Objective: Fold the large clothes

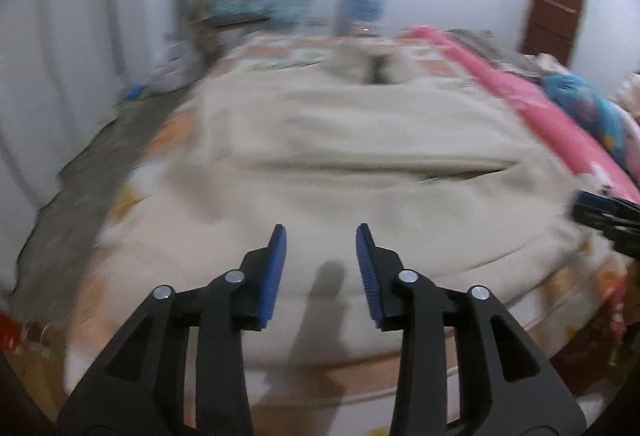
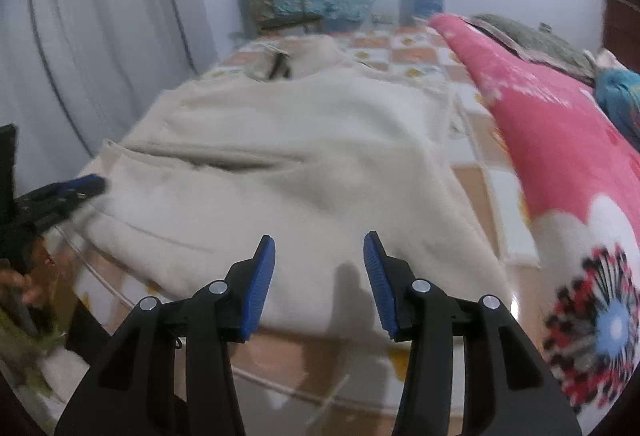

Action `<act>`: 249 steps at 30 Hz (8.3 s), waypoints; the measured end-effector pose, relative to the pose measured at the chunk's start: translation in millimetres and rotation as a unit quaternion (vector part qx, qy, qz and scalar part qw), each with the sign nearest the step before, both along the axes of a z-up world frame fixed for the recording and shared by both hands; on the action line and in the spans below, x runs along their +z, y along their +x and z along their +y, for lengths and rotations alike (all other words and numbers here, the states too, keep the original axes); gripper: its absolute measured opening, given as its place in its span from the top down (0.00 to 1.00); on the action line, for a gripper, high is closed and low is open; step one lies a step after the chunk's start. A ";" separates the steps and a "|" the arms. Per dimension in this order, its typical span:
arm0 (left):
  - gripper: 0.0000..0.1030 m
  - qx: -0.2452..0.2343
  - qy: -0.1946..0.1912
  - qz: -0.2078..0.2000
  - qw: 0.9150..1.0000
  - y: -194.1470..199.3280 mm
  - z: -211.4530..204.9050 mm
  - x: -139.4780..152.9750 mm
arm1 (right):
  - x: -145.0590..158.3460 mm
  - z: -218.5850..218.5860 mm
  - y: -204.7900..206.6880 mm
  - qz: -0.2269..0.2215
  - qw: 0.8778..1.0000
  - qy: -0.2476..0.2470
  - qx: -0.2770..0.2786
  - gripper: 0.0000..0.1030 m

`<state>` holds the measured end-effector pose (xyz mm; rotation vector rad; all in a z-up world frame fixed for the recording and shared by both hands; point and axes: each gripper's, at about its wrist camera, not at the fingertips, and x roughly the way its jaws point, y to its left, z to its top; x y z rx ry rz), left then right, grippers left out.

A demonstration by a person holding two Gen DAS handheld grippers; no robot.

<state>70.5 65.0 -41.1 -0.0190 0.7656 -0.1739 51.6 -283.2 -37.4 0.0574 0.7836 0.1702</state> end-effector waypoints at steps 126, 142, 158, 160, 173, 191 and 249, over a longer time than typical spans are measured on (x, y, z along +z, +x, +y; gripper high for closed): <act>0.07 0.023 0.067 0.090 0.993 59.7 -53.9 -15.5 | -11.7 40.9 79.8 0.120 0.992 0.022 -0.016 0.06; 0.07 0.008 0.069 0.098 0.993 64.4 -52.4 -12.2 | 55.3 24.4 119.9 0.114 0.986 0.119 0.026 0.06; 0.10 -0.046 -0.010 -0.053 0.998 143.4 0.2 113.3 | 105.4 32.5 266.6 0.084 0.988 0.104 0.071 0.07; 0.17 -0.053 -0.012 -0.050 0.997 174.1 -10.9 112.9 | 102.8 35.0 294.4 0.083 0.990 0.095 0.067 0.07; 0.52 -0.071 -0.054 0.042 0.995 341.4 -105.2 51.6 | 36.1 17.3 429.9 0.170 0.977 0.129 0.020 0.29; 0.92 -0.142 0.012 -0.001 0.990 237.0 -101.1 81.0 | 81.6 39.8 289.1 0.069 0.982 -0.016 0.175 0.82; 0.55 -0.044 -0.006 -0.010 0.999 37.5 26.5 72.9 | 35.2 67.9 85.3 0.044 0.991 -0.007 0.127 0.27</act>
